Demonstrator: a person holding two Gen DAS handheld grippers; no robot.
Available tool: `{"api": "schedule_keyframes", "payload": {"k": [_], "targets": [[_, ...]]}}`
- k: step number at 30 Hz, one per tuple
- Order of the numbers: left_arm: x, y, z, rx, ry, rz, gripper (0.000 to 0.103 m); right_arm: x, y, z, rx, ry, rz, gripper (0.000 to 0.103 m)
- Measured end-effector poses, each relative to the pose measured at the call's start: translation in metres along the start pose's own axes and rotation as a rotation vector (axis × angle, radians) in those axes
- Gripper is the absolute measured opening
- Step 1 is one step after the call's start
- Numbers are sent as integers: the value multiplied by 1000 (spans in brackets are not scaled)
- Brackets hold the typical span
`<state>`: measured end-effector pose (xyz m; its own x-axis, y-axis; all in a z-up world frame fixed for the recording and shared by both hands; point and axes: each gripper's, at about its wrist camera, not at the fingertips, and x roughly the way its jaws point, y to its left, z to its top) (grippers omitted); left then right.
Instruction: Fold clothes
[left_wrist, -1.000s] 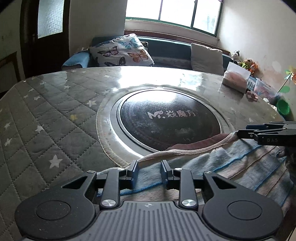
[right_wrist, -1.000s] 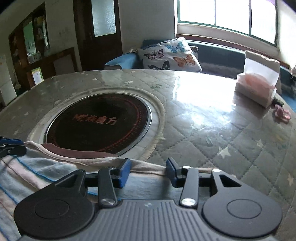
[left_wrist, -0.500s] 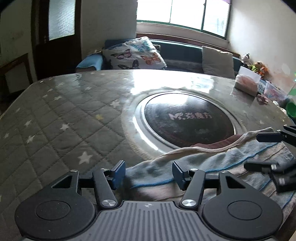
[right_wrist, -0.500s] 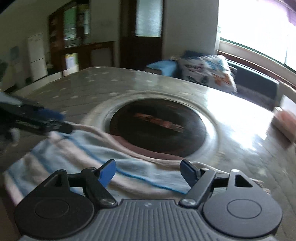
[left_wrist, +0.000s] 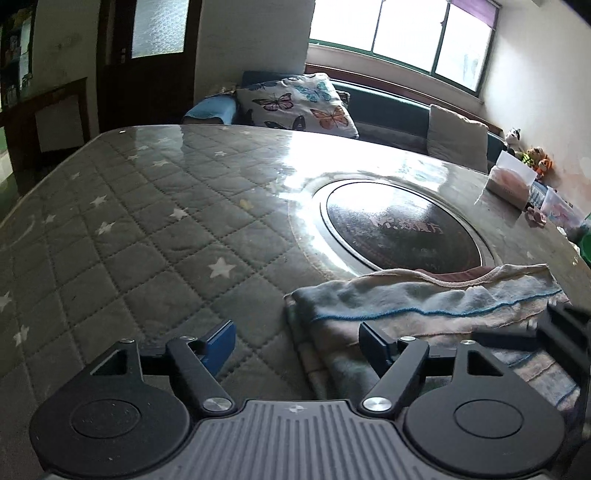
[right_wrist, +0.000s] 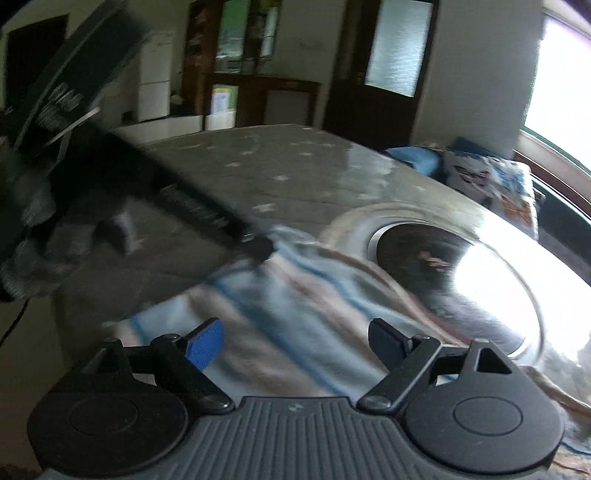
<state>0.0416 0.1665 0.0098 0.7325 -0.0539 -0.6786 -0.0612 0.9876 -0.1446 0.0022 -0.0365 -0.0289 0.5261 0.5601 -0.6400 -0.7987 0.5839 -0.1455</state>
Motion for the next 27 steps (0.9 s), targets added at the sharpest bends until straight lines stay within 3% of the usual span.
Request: {"api": "schedule_keyframes", "payload": {"k": [10, 16, 21, 27], "targets": [[-22, 0, -14, -76, -1, -54, 76, -12, 57, -9, -178, -50, 9, 90], [-31, 0, -20, -118, -1, -78, 70, -30, 51, -9, -155, -65, 31, 89], [-31, 2, -18, -147, -3, -52, 70, -44, 58, -15, -160, -50, 142, 75], [-34, 3, -22, -186, 17, -60, 73, -34, 78, -17, -203, -15, 202, 34]]}}
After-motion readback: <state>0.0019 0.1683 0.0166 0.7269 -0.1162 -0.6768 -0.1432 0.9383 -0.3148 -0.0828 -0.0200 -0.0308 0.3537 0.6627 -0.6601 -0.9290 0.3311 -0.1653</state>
